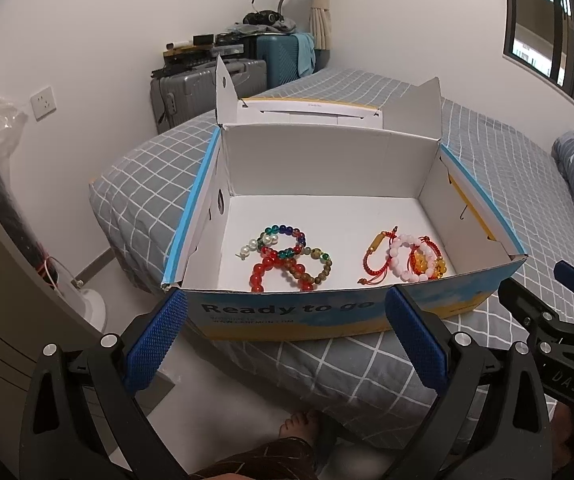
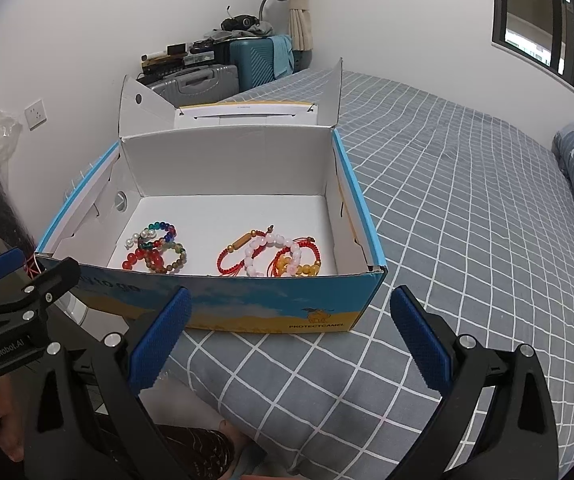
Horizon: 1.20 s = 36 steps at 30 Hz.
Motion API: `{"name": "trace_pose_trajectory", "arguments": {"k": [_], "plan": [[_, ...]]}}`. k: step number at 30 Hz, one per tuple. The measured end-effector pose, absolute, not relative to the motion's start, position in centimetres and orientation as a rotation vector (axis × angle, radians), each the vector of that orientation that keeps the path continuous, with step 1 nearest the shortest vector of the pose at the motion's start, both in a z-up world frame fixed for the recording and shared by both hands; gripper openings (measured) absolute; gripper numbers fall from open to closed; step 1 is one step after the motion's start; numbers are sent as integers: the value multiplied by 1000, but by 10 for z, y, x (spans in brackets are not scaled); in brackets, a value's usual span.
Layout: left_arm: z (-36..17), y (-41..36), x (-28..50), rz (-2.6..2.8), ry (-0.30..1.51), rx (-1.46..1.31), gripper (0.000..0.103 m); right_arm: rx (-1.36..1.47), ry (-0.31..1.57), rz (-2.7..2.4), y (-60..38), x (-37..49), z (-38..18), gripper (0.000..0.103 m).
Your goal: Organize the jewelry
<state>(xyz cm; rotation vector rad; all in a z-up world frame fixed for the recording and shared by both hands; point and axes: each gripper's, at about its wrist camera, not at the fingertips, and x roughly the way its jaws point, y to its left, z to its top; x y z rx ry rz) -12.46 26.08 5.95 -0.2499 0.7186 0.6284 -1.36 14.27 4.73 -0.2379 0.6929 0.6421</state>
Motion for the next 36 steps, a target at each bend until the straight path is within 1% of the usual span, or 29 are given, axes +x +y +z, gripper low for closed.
{"name": "trace_pose_trajectory", "arguments": {"k": [36], "plan": [[58, 255, -121, 608, 728, -244, 97, -232, 701, 631, 147, -12, 43, 95]]}}
